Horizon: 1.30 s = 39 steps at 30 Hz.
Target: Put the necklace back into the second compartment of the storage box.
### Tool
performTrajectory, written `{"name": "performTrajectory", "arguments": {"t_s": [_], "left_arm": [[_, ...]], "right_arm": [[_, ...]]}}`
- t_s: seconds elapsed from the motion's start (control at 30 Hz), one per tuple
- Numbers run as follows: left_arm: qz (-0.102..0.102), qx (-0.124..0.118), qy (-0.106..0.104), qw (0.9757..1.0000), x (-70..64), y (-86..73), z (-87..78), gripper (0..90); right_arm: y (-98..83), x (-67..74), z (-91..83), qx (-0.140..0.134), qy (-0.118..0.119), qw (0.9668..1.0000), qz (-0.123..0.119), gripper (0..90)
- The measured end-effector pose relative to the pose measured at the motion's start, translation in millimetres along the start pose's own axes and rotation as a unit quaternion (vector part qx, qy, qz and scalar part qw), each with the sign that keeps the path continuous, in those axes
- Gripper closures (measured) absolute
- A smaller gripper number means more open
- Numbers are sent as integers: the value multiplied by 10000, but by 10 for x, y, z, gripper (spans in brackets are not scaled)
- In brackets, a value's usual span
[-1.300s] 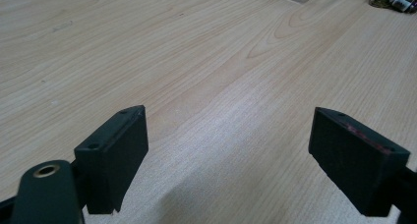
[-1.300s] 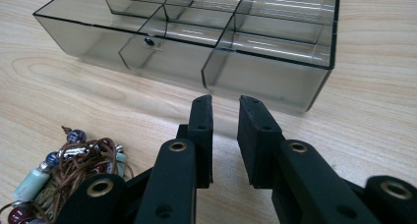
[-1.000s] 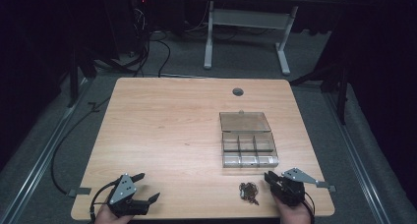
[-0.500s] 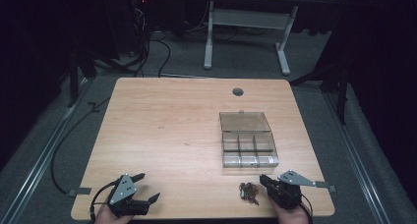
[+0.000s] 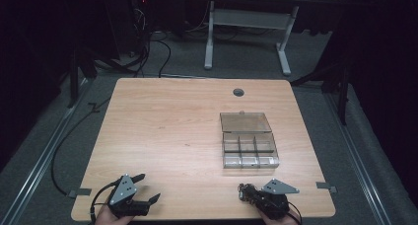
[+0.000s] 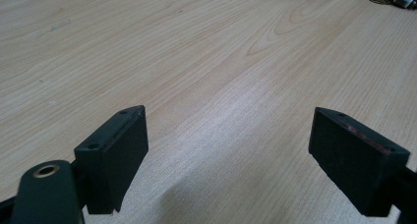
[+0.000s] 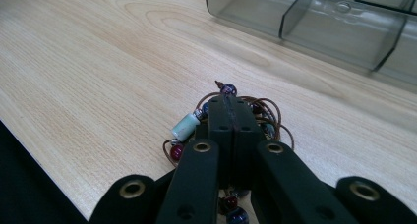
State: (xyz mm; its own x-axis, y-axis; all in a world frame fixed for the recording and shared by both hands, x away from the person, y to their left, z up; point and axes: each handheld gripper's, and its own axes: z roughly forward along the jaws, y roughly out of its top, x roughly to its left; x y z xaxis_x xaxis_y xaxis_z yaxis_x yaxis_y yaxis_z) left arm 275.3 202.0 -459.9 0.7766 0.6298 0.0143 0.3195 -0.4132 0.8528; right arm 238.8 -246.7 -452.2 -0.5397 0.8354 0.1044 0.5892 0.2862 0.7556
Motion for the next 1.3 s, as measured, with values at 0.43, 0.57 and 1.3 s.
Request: {"name": "performTrajectory", "arguments": {"t_s": [0.43,0.57,1.3], "left_arm": [[-5,-1,1,10000,0,0,0,155],[-1,-1,10,10000,-1,0,0,155],[-33,-34,-15,10000,6,-3,-9,155]], "right_arm": [[6,-301,-73,-53,-512,9985,185,900],[-14,-280,-144,-74,-517,9984,206,900],[14,-479,-283,57,-820,9950,573,775]]}}
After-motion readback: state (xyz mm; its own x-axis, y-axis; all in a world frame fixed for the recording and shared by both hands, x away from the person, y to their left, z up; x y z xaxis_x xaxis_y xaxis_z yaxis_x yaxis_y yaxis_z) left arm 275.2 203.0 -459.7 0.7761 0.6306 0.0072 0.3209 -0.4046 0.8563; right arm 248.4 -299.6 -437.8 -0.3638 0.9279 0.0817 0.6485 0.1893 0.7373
